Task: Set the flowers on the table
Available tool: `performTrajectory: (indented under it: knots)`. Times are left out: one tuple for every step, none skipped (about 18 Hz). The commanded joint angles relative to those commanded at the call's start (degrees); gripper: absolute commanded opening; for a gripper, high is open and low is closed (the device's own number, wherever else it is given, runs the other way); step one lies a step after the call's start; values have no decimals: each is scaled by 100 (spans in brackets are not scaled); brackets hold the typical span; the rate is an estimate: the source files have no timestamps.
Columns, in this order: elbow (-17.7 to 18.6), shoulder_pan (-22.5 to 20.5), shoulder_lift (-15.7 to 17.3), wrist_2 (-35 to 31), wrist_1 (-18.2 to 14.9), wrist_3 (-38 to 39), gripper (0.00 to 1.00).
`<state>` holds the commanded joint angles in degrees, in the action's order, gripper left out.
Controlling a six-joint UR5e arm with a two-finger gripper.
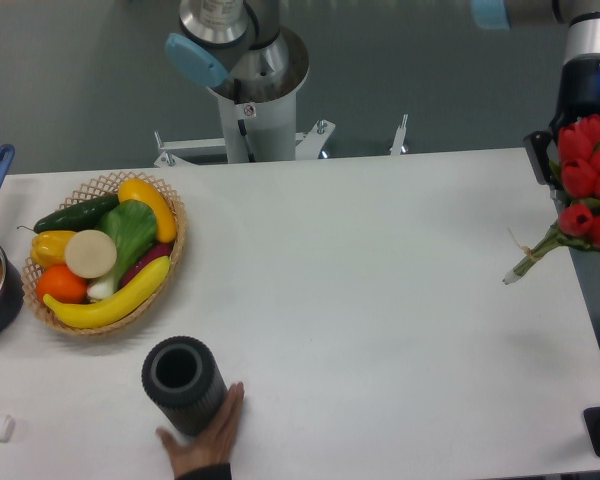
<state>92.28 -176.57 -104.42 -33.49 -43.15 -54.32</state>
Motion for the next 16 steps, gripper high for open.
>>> performTrajectory:
  knots:
    - [9,0,18,-17,0,0,27]
    - [18,-9,18,-35,-9,9,27]
    - [27,0,35,-70,-17,17,27]
    - [27,17,70,-123,-26,26,27]
    - [27,0,140,-193,-26,26,27]
    - [44,0,167,-307,-26,26,27]
    - [44,-9,193,-482,-35,18,27]
    - [44,-9,228,-684,-35,18,27]
    - [44,0,263,-860,-35,18,27]
    - [44,17,290,-1044,-35,18,27]
    - [53,35,308,-1255,-44,9,27]
    - [62,79,351,-1605,-44,-17,27]
    - [70,105,352,-1800,-44,-113,27]
    - [105,279,317,-2045,-44,-306,27]
    - [123,394,308,-2309,-61,-412,26]
    - [193,596,308,-2808,-122,-613,26]
